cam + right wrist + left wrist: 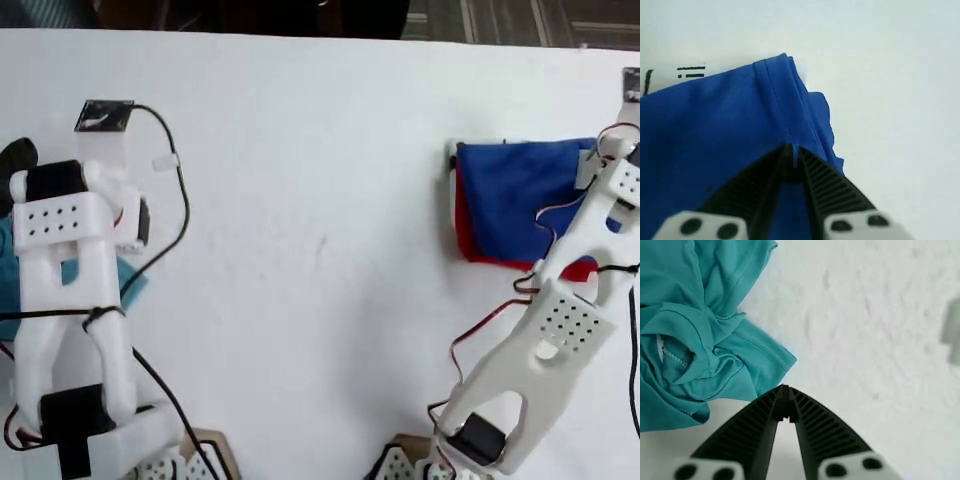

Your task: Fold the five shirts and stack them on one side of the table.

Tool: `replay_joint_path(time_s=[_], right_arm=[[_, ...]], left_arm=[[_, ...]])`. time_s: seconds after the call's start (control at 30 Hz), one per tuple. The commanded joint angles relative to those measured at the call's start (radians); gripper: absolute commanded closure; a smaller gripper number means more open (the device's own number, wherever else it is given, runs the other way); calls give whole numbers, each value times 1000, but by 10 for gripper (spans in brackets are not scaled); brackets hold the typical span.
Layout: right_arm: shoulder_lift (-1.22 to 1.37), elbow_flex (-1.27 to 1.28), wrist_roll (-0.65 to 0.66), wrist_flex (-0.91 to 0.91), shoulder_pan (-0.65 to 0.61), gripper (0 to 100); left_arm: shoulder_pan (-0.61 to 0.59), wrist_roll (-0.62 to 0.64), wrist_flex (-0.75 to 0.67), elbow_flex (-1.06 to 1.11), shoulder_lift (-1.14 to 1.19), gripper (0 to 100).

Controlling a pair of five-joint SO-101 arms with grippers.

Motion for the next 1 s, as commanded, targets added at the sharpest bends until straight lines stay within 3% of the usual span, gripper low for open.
replay_joint_path(time_s=[0.0,0.3,0.47,0.7,0.83,0.97], right_arm=[[-168,-137,-40,142,-8,975],[-326,-302,-38,489,-157,971],[-437,-227,-38,503,-197,971],[-852,322,2,503,-309,970],[-1148,770,94,501,-450,970],[-1411,1111,110,495,-587,900]], left_arm=[[-9,-14,40,-73,-54,974],[-12,-170,169,-148,-342,972],[-169,-244,181,-148,-423,970],[-519,-427,83,-117,-318,788],[-675,-462,-23,-125,-173,781],[-732,-519,-81,-140,5,781]])
